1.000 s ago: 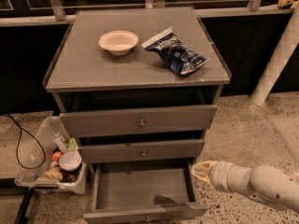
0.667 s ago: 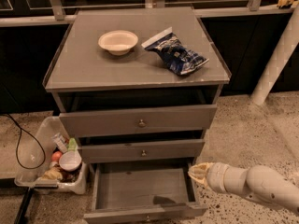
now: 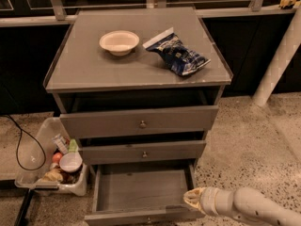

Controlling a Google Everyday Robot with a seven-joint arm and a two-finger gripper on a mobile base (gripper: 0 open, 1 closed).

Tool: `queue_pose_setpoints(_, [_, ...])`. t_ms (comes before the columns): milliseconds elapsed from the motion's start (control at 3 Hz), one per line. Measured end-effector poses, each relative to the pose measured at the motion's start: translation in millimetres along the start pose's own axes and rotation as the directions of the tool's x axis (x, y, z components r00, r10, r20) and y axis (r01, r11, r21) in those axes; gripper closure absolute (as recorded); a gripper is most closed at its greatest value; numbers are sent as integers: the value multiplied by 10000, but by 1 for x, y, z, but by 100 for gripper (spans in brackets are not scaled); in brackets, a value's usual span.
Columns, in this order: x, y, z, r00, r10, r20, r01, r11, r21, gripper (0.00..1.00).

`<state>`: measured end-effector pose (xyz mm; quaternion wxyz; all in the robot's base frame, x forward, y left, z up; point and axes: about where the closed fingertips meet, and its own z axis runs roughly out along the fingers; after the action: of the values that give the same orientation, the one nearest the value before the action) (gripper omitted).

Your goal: Close bottom drawer

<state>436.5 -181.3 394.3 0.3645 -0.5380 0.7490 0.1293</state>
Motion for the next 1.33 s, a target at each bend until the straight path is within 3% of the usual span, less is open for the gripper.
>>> queue_pose_setpoints(333, [41,23,35,9996,225,156,-220,9992,-329,100])
queue_pose_setpoints(667, [43,25,42,9997,229,126,-223,9988,-444,100])
queue_pose_setpoints(1333, [96,29,99,9935,360,-1080,-433,9969,-660,100])
